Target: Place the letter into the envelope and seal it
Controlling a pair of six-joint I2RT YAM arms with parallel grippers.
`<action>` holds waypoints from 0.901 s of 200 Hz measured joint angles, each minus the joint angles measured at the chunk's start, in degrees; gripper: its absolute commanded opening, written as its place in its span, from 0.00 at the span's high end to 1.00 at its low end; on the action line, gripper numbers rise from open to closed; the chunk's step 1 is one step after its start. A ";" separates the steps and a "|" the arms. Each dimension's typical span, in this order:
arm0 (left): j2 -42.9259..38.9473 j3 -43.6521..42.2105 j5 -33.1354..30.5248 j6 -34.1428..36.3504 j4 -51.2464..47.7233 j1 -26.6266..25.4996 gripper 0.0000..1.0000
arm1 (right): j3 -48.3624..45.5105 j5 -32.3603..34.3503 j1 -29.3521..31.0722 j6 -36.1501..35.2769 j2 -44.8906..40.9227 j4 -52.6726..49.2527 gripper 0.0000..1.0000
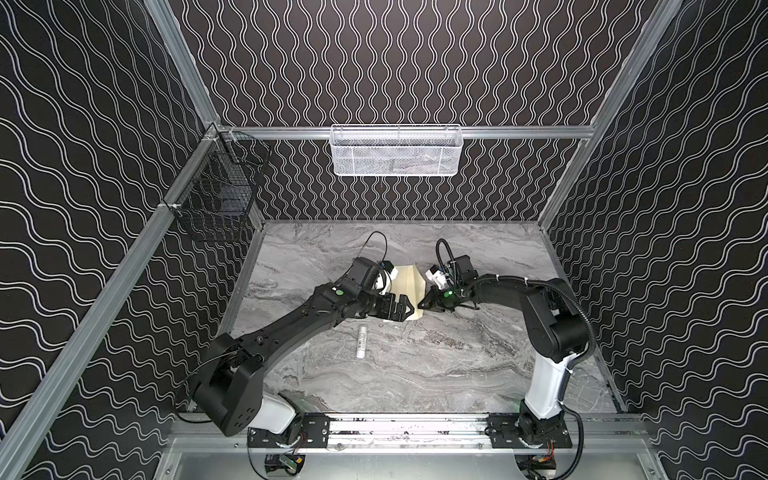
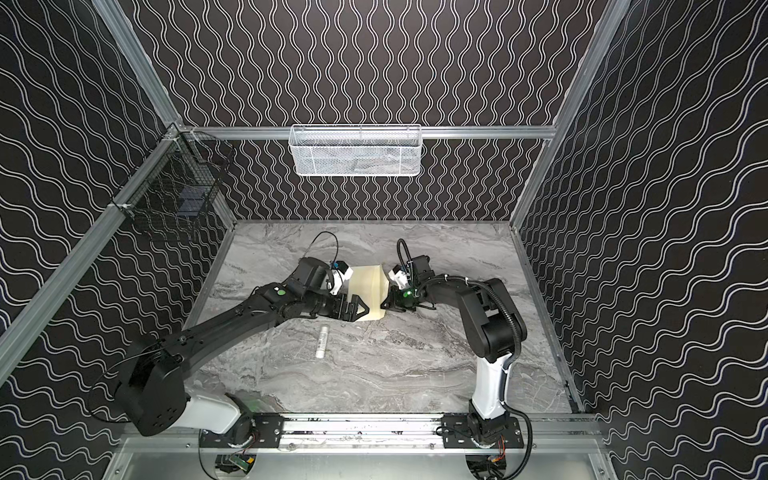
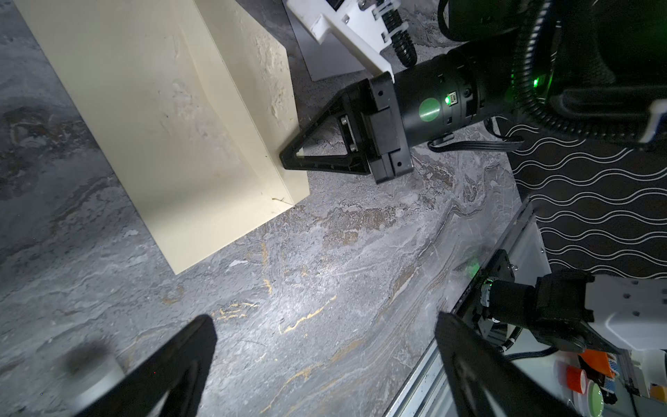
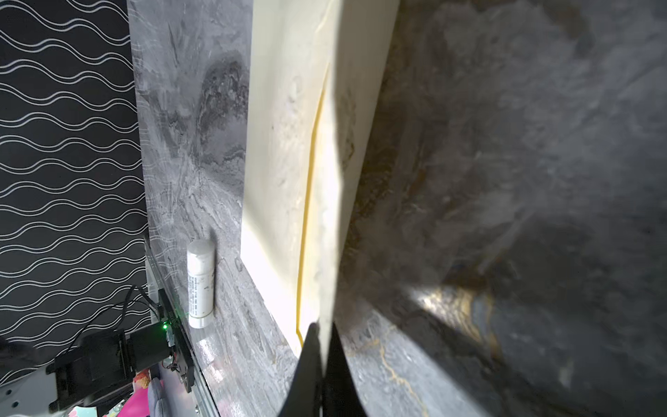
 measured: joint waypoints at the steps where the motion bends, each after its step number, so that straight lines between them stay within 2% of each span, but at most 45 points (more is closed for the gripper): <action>1: 0.02 0.00 0.00 0.00 0.00 0.00 0.01 | 0.00 -0.04 0.00 0.02 0.04 0.04 1.00; 29: 0.66 0.04 0.02 0.00 0.00 0.00 0.01 | 0.00 -0.31 0.00 0.35 1.11 0.44 0.95; 78: 2.12 -0.22 -0.02 -1.05 0.74 0.00 0.01 | -2.36 -0.39 0.00 1.66 0.24 1.11 0.69; 100: 5.01 -0.33 -0.61 -1.33 0.90 0.00 0.07 | -3.10 0.20 -0.02 1.84 -2.27 0.76 0.60; 125: 8.63 -0.61 -1.11 -2.78 1.53 0.13 0.17 | -3.34 1.57 -0.70 1.84 -6.71 -0.72 0.61; 156: 13.77 1.90 -2.23 -4.24 1.88 0.35 0.37 | -2.62 4.61 -1.68 2.51 -11.56 -3.45 0.67; 180: 18.38 6.56 -3.45 -4.39 2.10 0.42 0.47 | 1.42 5.75 -1.11 3.45 -11.47 -3.21 0.74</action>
